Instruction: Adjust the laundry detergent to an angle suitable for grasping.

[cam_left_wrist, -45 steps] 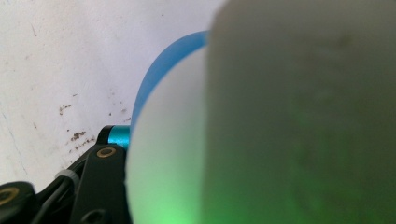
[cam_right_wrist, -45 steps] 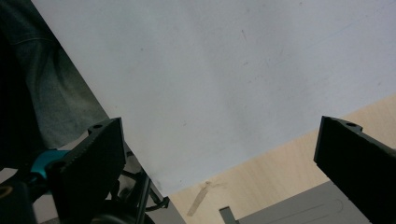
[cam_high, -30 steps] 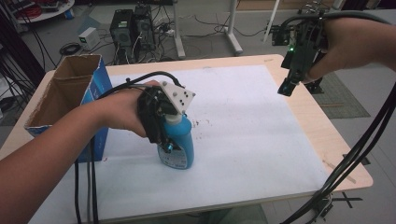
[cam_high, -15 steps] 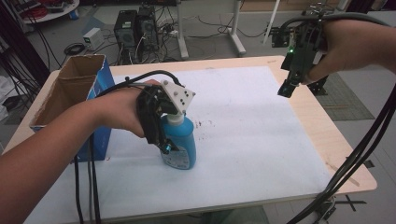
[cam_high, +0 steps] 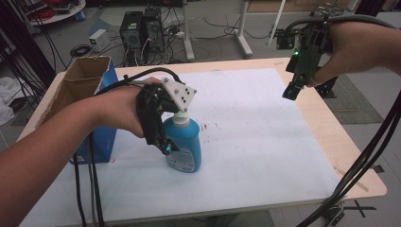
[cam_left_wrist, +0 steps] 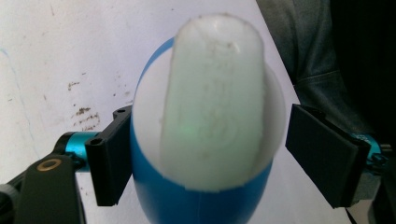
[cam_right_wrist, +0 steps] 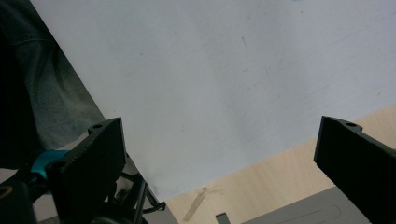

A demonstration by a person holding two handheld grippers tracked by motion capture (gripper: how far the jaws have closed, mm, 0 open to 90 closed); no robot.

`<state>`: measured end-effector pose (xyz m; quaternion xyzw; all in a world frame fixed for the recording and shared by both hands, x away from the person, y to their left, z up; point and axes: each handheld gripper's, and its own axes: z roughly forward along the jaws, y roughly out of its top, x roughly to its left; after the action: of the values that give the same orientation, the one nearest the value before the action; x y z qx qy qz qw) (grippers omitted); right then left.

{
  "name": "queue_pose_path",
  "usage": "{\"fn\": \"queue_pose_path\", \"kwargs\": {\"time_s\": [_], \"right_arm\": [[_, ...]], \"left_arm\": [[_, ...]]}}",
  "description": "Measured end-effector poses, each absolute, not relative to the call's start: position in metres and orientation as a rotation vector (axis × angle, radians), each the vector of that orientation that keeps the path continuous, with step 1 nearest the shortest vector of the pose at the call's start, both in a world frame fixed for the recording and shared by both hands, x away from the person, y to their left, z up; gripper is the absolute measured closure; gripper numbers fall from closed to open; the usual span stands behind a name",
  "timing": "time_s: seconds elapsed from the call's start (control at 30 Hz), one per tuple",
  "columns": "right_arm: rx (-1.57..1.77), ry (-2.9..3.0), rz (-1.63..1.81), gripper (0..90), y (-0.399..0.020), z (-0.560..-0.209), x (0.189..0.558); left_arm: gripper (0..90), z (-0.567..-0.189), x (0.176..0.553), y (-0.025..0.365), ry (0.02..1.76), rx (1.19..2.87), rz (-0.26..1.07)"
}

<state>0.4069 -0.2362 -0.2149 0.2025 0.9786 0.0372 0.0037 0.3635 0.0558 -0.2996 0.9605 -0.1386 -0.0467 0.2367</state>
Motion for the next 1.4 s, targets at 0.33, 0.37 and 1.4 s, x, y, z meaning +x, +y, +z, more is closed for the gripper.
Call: {"fn": "queue_pose_path", "kwargs": {"time_s": [0.33, 0.37, 1.4], "right_arm": [[0.611, 3.069, 0.13, 1.4, -0.233, -0.214, 0.408], [0.614, 3.069, 0.129, 1.4, -0.232, -0.214, 0.407], [0.495, 3.093, 0.146, 1.5, -0.211, -0.208, 0.404]], "left_arm": [[12.8, -0.287, 0.361, 0.065, -0.326, 2.7, -0.063], [11.8, -0.286, 0.36, 0.066, -0.315, 2.706, -0.059], [1.6, -0.237, 0.358, 0.106, -0.044, 2.981, -0.015]]}}
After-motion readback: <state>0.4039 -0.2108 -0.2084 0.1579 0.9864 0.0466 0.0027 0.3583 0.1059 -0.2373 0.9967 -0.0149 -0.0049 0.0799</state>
